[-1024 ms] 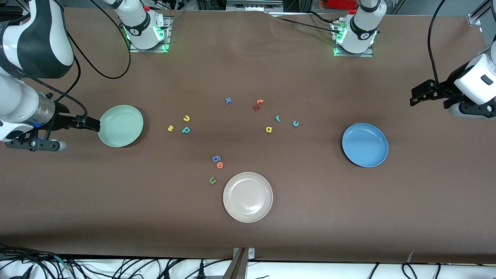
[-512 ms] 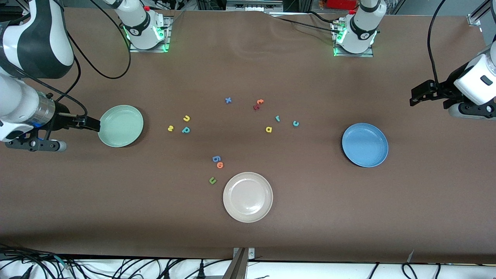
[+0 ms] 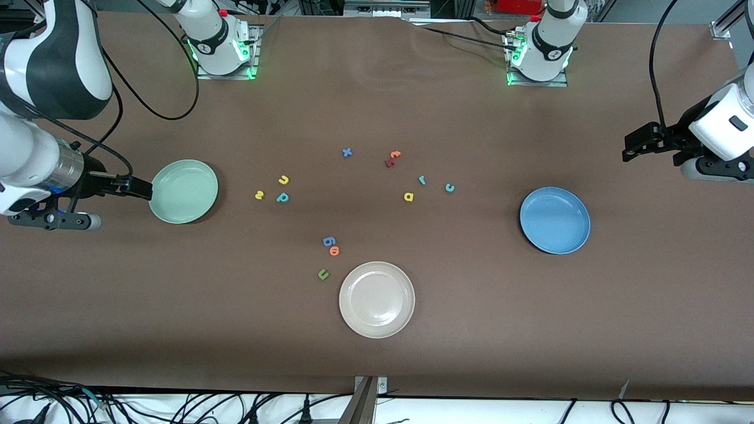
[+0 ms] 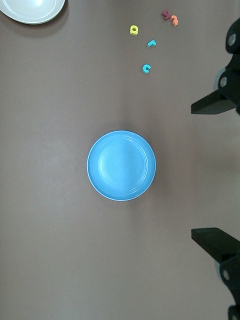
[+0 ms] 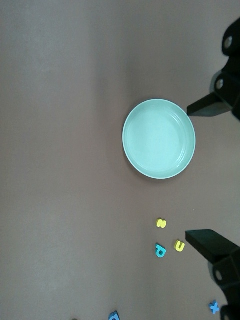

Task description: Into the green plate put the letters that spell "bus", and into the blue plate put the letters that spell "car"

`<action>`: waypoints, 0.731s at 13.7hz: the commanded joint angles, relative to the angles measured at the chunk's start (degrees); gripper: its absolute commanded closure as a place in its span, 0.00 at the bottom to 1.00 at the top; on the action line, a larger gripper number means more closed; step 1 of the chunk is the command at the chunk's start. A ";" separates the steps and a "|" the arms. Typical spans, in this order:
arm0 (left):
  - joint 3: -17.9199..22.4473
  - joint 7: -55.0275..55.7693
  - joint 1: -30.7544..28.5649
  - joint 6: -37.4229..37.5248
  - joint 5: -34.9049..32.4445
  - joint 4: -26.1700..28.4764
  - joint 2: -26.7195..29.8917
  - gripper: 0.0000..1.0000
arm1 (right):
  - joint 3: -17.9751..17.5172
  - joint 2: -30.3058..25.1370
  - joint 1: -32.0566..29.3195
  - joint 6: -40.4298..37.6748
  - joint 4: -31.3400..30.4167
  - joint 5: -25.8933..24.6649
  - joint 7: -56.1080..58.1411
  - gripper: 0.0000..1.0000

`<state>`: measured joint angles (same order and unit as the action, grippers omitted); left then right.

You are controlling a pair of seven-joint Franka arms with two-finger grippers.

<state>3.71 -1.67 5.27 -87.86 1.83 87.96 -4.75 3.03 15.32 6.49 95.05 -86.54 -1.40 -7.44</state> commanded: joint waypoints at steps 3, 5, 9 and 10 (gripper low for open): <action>0.07 -1.32 0.36 0.50 -1.04 -0.15 0.09 0.00 | 0.31 -0.03 0.36 -0.74 0.50 0.70 -0.47 0.00; 0.07 -1.32 0.36 0.50 -1.12 -0.15 0.09 0.00 | 0.30 -0.03 0.45 -0.74 0.59 0.70 -1.09 0.00; 0.07 -1.32 0.36 0.59 -1.03 -0.15 0.09 0.00 | 0.31 -0.03 0.36 -0.74 0.67 0.79 -0.74 0.00; 0.07 -1.32 0.36 0.59 -1.12 -0.15 0.09 0.00 | 0.39 -0.03 0.36 -0.74 0.59 0.79 -0.65 0.00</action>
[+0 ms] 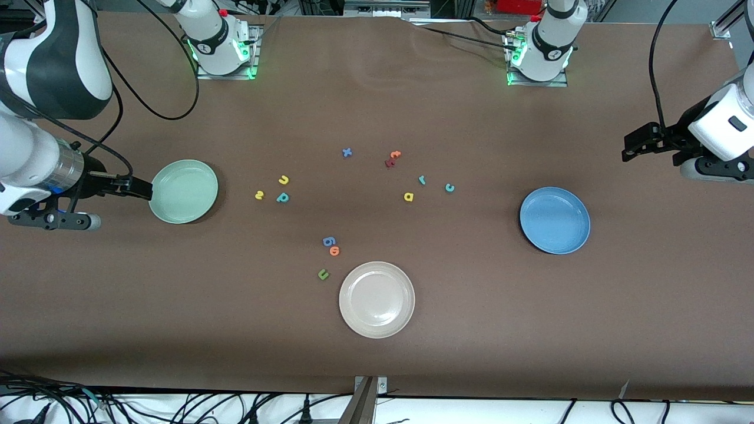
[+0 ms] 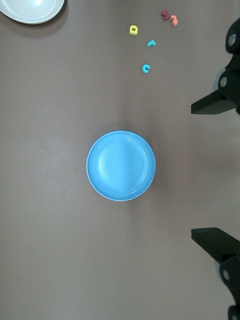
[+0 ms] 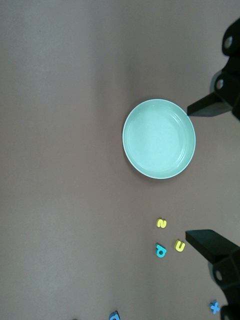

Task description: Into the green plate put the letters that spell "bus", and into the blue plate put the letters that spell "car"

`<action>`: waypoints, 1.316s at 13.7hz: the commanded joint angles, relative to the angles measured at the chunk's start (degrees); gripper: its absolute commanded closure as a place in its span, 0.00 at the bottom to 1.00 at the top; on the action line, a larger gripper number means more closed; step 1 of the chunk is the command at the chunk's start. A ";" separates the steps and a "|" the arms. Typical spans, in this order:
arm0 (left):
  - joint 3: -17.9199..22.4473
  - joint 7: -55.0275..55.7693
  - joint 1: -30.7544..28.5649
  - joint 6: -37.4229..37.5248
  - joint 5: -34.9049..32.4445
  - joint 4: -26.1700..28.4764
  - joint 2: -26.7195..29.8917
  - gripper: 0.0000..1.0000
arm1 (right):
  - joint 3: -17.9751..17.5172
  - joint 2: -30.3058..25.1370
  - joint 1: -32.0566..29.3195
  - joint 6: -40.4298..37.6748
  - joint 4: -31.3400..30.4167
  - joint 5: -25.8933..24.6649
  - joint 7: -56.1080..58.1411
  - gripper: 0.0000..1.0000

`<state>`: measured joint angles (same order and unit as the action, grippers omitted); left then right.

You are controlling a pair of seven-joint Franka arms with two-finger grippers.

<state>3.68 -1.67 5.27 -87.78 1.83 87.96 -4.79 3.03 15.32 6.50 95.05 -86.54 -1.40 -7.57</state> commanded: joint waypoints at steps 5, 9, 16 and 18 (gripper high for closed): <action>0.10 -1.32 0.36 0.51 -1.03 -0.07 0.13 0.00 | 0.13 -0.03 0.61 -1.00 0.41 1.14 -1.31 0.00; 0.01 -1.32 0.36 0.51 -1.12 0.02 0.13 0.00 | 0.13 -0.03 5.35 -1.97 -0.99 1.31 -11.54 0.00; 0.01 -1.58 0.18 1.47 -1.12 0.02 0.13 0.00 | -3.11 -0.19 9.84 9.70 -13.80 7.64 -25.12 0.01; 0.01 -1.50 0.18 1.47 -1.12 0.02 0.13 0.00 | -4.61 -1.34 9.93 14.61 -19.86 7.64 -26.09 0.02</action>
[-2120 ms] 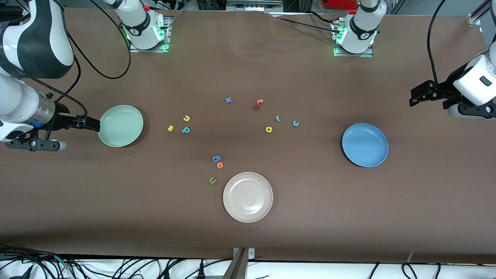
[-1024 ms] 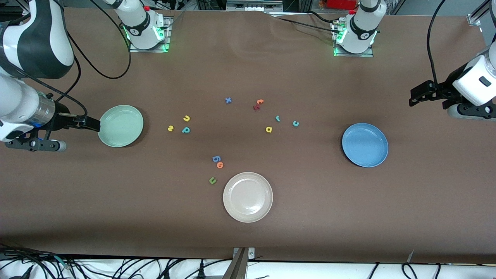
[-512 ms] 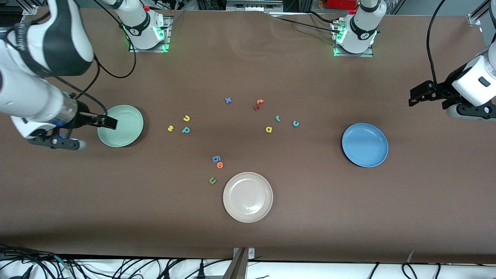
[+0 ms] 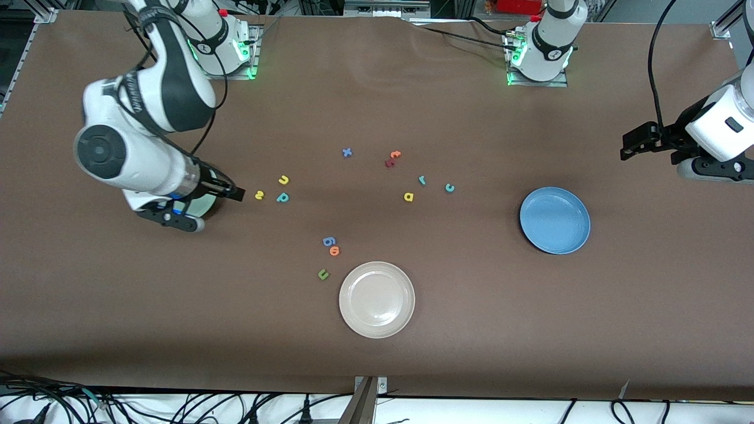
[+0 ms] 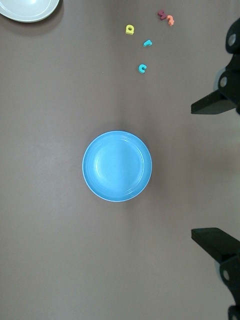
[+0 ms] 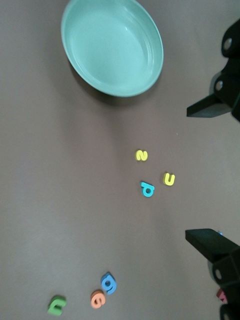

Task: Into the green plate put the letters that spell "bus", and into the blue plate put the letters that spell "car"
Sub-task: 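Reach the right gripper down to the yellow u letter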

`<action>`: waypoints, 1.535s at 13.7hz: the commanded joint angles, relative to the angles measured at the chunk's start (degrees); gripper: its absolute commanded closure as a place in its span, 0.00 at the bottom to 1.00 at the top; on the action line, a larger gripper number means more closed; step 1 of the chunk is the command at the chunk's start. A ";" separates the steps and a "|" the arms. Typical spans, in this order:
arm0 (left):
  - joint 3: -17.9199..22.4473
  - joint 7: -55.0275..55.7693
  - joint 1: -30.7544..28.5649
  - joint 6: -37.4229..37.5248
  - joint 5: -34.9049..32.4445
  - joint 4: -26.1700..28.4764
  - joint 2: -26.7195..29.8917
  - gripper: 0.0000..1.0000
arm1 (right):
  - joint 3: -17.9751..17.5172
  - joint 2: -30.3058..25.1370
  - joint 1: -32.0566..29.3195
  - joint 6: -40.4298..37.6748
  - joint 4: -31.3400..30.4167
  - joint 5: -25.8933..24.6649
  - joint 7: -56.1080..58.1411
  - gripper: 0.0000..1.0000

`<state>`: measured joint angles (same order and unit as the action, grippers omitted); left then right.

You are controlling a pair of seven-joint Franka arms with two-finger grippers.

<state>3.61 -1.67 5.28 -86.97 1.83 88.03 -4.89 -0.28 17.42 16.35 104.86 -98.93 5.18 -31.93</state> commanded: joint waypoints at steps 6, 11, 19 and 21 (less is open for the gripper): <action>0.08 -1.49 0.08 0.92 -1.04 -0.14 0.23 0.00 | -7.54 -3.63 0.08 28.87 -26.03 0.71 -13.85 0.01; 0.08 -1.58 0.08 1.01 -1.12 -0.14 0.23 0.00 | -7.63 1.20 0.08 39.54 -31.41 0.97 -15.00 0.02; 0.08 -1.58 0.08 1.01 -1.12 -0.31 0.23 0.00 | -8.33 5.43 1.49 43.23 -31.32 1.06 -18.08 0.09; 0.08 -1.49 0.17 1.01 -1.12 -0.23 0.23 0.00 | -8.51 5.69 1.58 43.32 -31.15 1.15 -18.87 0.16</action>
<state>3.62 -1.67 5.28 -86.64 1.83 88.05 -4.89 -8.44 22.96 17.51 147.18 -130.05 5.37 -49.68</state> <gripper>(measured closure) 0.000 0.128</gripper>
